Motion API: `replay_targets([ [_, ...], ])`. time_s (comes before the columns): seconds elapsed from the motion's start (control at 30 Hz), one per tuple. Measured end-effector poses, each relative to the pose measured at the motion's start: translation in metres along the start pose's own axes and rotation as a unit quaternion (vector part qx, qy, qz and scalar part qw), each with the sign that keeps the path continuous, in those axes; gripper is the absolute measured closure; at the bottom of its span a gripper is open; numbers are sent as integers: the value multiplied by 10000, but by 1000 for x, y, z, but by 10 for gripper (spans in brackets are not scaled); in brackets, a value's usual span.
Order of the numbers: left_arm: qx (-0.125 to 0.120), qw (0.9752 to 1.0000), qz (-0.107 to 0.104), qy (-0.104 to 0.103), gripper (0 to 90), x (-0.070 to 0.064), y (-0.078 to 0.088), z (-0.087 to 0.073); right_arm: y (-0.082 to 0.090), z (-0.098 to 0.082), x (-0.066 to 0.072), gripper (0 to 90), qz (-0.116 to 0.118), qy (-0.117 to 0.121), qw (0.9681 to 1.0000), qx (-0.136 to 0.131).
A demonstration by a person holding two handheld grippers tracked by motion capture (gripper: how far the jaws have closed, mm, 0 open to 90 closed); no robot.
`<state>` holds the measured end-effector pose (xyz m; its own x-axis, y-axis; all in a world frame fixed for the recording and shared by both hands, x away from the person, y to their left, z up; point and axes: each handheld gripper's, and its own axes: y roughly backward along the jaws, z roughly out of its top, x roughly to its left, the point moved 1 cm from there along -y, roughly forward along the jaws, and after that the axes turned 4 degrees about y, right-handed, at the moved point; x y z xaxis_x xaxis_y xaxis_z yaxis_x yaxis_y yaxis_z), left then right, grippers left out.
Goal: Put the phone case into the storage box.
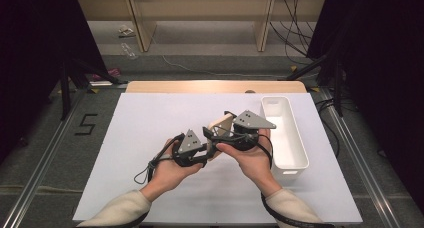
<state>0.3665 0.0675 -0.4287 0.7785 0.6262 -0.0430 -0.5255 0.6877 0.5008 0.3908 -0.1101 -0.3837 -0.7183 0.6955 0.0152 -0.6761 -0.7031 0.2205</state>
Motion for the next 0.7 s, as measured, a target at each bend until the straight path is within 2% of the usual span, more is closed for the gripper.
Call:
replay_targets([
  [0.03, -27, 10000, 6, -71, 593, 0, 2, 0, 0, 0, -1, 124, -11, -5, 10000, -3],
  [0.07, -14, 10000, -11, -78, 451, 0, 4, -1, 1, 1, -1, 124, -40, -24, 10000, -11],
  [0.1, 11, 10000, -27, -75, 451, 0, 5, -1, 1, 1, -1, 124, -40, -24, 10000, -11],
  [0.2, 138, 9998, 63, -164, 218, 0, 10, -2, 3, 2, -4, 124, -83, -26, 10000, -33],
  [0.23, 151, 9997, 68, -170, 116, 1, 12, -2, 4, 3, -5, 124, -112, -41, 9999, -42],
  [0.27, 162, 9997, 55, -198, 116, 1, 14, -3, 4, 3, -5, 124, -112, -41, 9999, -42],
  [0.37, 198, 9995, 102, -230, 0, 3, 21, -7, 5, 4, -7, 124, -142, -62, 9999, -72],
  [0.5, 214, 9991, 208, -290, 0, 9, 33, -15, 6, 5, -9, 124, -181, -79, 9998, -84],
  [0.7, 149, 9992, 305, -193, 0, 18, 50, -28, 6, 5, -10, 124, -216, -75, 9997, -73],
])
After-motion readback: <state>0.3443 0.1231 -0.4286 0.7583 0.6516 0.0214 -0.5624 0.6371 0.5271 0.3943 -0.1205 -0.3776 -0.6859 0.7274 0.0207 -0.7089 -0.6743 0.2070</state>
